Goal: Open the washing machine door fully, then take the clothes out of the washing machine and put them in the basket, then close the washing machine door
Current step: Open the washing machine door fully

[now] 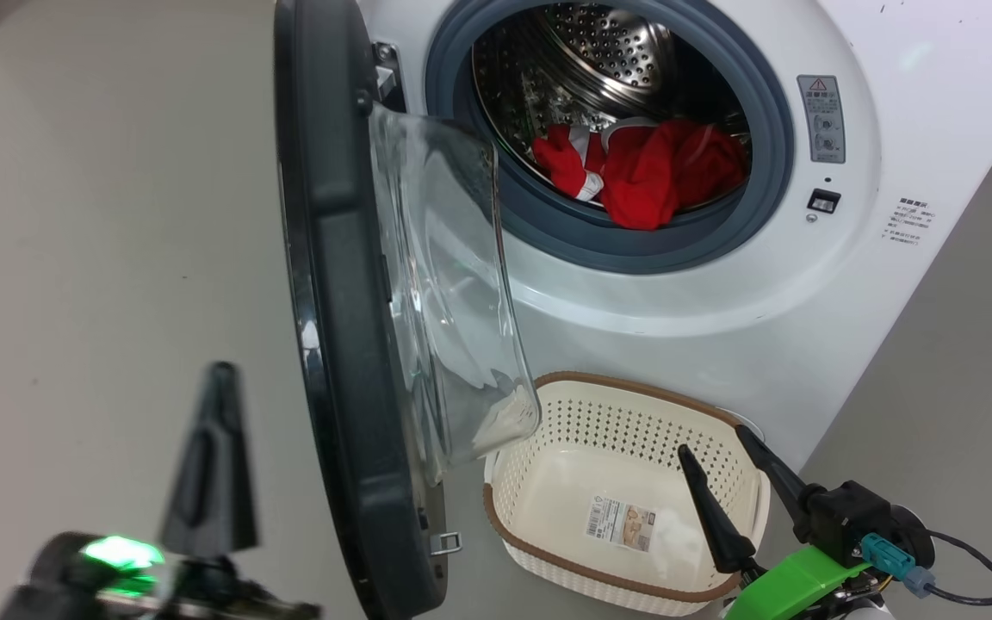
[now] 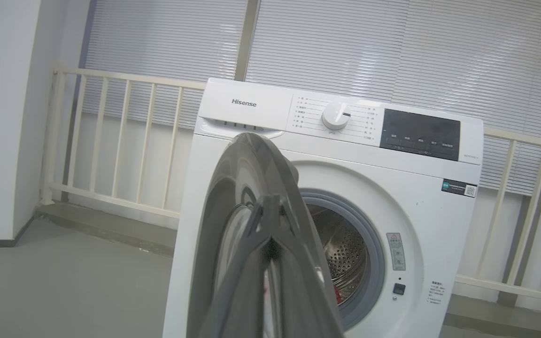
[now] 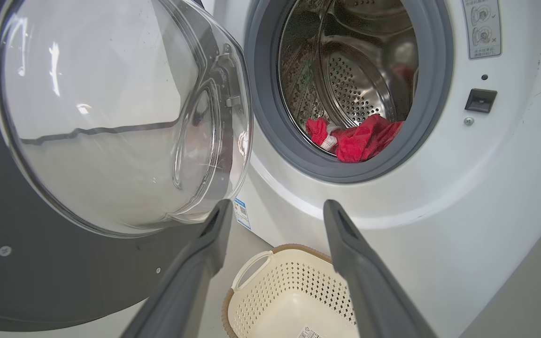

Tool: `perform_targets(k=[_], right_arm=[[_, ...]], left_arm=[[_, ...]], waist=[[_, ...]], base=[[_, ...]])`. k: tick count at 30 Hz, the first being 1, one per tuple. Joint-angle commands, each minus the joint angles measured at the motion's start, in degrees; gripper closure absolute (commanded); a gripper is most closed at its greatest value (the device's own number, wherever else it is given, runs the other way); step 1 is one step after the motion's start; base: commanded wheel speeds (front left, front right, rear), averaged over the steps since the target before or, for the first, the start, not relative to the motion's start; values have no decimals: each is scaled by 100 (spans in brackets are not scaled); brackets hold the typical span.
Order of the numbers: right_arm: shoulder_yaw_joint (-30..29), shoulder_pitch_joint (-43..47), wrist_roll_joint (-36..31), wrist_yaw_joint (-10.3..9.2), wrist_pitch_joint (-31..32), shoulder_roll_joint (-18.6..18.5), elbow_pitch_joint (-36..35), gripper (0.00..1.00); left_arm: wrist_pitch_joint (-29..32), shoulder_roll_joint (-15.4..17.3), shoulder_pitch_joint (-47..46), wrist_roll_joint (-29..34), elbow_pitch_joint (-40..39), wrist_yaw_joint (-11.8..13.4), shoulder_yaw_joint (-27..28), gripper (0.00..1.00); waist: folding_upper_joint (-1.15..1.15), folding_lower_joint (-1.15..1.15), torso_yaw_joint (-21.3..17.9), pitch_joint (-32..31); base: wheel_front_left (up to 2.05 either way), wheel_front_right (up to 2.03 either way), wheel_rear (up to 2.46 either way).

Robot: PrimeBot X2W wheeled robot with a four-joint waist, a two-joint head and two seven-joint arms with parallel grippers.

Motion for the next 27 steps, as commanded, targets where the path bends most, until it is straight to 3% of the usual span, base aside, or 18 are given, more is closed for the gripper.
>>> perform_targets(k=[1, 7, 13, 20, 27], right_arm=[[99, -52, -30, 36, -37, 4, -131, 0], [98, -86, -46, 36, -37, 4, -132, 0], [128, -129, -28, 36, -37, -14, -124, 0], [117, -163, -23, 36, -37, -32, -125, 0], [137, -154, -20, 36, -37, -33, -109, 0]], left_arm=[[-27, 47, -108, 64, -178, -80, 18, 100], [-27, 47, 144, 186, -166, -340, -792, 100], [-27, 47, 456, 206, 528, -474, -1407, 100], [-27, 47, 464, -67, 1568, -356, -1570, 100], [-27, 47, 323, -127, 1793, -167, -1485, 100]], waist=[[0, 0, -6, 8], [0, 0, -39, 41], [0, 0, -66, 100], [0, 0, -57, 131], [0, 0, -64, 98]], base=[[0, 0, 0], [0, 0, 0], [0, 0, 0], [0, 0, 0], [0, 0, 0]])
